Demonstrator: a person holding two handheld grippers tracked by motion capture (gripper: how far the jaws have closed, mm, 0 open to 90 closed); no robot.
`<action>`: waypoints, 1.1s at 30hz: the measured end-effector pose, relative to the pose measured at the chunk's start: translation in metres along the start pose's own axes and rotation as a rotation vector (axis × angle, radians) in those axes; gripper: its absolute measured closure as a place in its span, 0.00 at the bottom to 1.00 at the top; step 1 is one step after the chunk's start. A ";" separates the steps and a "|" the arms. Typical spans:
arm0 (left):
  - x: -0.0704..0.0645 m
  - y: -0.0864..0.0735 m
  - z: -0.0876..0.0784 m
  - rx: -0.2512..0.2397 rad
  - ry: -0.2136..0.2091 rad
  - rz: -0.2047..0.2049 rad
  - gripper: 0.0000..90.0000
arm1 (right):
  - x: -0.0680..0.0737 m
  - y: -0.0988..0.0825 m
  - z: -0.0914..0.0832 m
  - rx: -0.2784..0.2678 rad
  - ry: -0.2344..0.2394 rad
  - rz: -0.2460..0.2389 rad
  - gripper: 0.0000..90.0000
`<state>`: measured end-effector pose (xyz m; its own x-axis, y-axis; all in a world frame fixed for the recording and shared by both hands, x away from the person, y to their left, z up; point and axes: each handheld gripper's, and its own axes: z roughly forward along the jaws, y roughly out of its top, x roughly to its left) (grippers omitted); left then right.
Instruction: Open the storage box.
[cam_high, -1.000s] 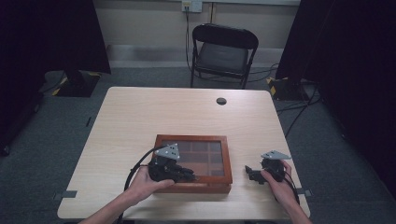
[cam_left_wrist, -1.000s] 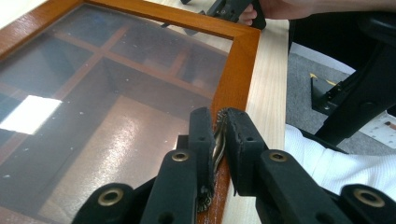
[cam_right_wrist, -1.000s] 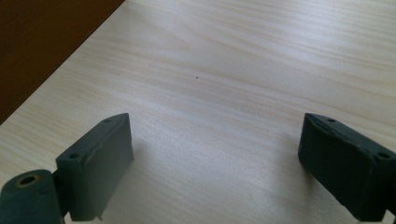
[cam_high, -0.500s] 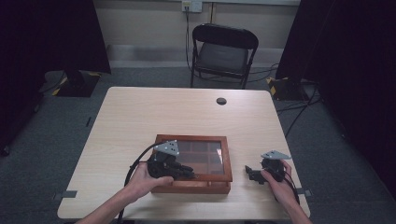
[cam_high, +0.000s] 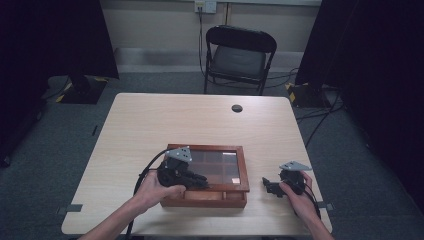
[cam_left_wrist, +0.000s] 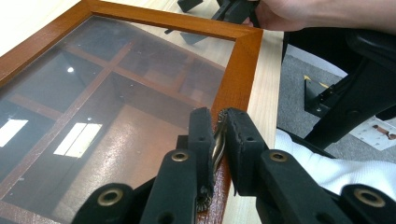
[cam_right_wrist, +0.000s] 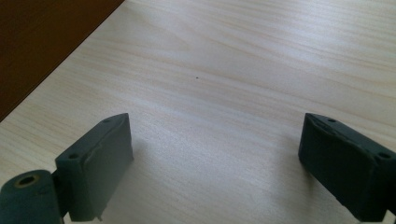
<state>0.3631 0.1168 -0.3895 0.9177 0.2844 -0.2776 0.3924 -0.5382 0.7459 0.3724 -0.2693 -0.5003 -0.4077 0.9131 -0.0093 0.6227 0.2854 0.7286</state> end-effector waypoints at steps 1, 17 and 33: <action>0.000 0.000 0.000 0.000 0.000 0.000 0.90 | 0.000 0.000 0.000 0.000 0.000 0.000 0.10; 0.003 0.016 -0.011 0.003 0.001 -0.010 0.90 | 0.000 0.000 0.000 0.003 -0.002 0.001 0.10; 0.008 0.033 -0.021 0.005 -0.008 0.000 0.90 | 0.000 0.001 0.001 0.003 -0.002 -0.003 0.09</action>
<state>0.3822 0.1176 -0.3547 0.9181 0.2779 -0.2827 0.3928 -0.5420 0.7430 0.3732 -0.2690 -0.5003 -0.4079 0.9129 -0.0127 0.6238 0.2888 0.7263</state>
